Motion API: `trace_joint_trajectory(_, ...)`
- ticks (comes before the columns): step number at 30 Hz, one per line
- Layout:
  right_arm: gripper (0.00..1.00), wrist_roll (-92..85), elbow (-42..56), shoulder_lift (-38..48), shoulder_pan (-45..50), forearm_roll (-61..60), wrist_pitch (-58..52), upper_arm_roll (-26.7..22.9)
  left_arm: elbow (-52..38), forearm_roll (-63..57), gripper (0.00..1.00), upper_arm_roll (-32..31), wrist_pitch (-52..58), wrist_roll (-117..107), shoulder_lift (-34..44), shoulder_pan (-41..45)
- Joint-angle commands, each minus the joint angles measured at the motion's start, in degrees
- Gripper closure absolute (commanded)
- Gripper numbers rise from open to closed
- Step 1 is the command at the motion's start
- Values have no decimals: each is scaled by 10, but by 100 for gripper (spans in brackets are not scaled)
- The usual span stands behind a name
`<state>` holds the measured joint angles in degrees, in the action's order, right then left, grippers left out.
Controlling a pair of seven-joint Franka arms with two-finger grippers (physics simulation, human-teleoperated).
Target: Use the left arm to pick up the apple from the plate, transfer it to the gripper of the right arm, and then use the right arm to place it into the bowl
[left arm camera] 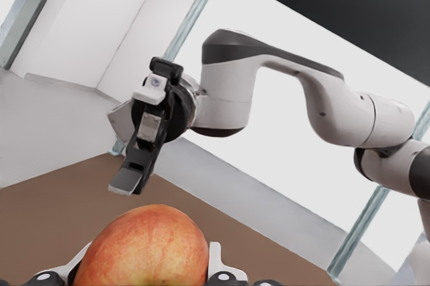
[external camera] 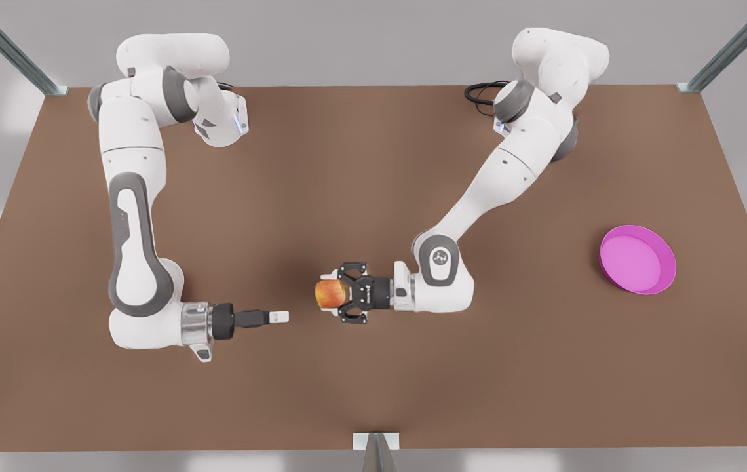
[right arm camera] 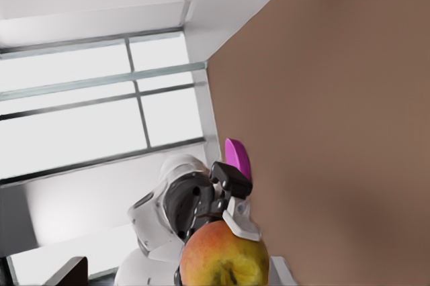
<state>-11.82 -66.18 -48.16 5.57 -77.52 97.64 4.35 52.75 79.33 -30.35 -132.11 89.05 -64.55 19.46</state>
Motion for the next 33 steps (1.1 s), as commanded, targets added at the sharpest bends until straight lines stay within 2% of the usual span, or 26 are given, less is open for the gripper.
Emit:
trace_joint_trajectory(1, 0, -116, -7, 0, 1, -6, 3, 3, -19, 15, 24, -14, -109, 279, -9, 8)
trace_joint_trajectory(7, 0, -123, -94, 28, 12, -5, 9, 7, -20, 15, 24, -13, -119, 301, -12, 8)
trace_joint_trajectory(16, 0, -125, -91, 20, 20, -26, 79, 24, -19, 21, 24, -18, -125, 301, -13, 13)
trace_joint_trajectory(33, 0, -120, -84, 14, 52, -51, 118, 37, -19, 28, 23, -21, -138, 300, -14, 21)
